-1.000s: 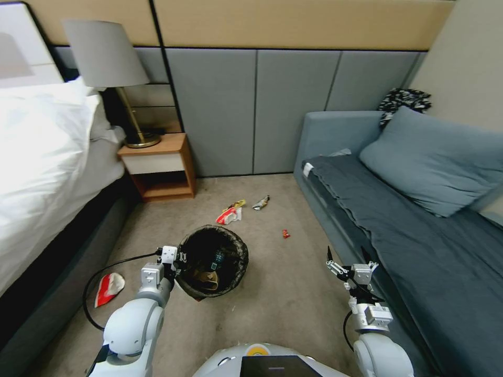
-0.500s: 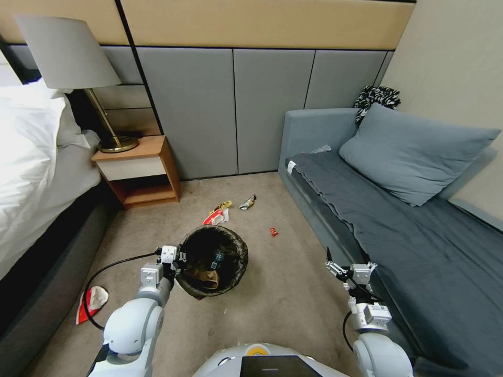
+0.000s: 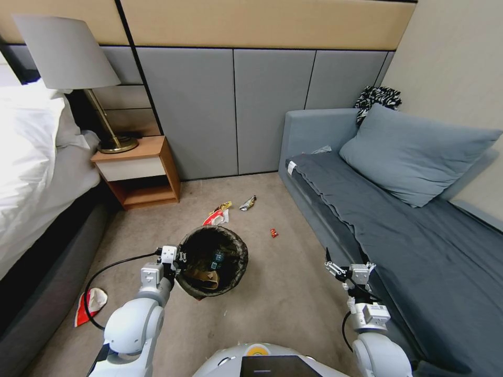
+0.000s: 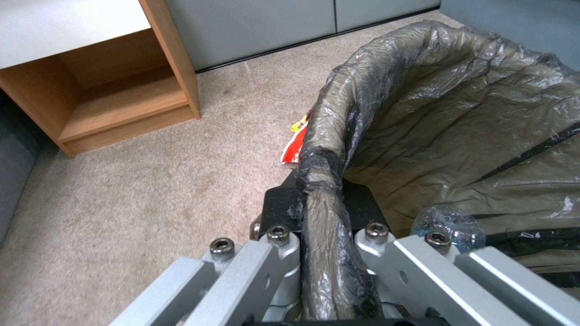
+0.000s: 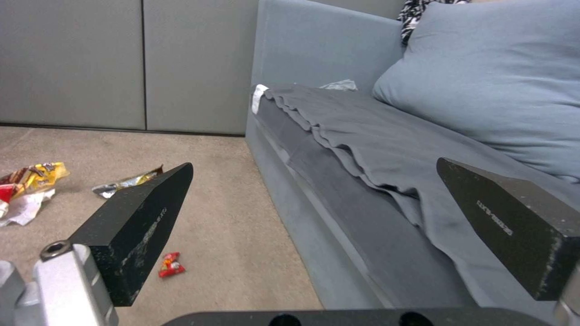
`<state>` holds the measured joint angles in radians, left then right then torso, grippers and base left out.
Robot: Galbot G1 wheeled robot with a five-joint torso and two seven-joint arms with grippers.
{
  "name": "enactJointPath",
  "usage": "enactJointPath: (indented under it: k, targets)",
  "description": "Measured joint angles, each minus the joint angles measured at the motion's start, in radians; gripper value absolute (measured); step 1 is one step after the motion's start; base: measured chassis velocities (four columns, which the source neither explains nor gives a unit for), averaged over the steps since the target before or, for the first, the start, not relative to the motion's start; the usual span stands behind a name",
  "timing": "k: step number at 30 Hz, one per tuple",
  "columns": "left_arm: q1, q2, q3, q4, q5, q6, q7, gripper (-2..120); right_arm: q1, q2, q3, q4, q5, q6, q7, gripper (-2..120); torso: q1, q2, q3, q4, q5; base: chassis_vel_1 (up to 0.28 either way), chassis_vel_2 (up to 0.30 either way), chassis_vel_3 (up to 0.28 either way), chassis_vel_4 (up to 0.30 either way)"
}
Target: Pick up the trash bin, then pick up the garbage from the floor and place it into the trash bin.
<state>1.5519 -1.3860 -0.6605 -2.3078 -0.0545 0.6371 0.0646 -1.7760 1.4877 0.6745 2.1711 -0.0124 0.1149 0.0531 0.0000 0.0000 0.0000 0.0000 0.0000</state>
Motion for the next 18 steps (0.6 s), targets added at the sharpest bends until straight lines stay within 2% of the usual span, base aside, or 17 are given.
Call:
enactJointPath:
  k: [18]
  targets:
    - [-0.004,-0.001,0.000,0.005,0.001,0.000,0.000,4,0.002,0.002,-0.006,-0.013,0.001,0.006,0.001,100,0.000,0.000,0.000,-0.0001,0.0000,-0.085,0.092,0.088,-0.085]
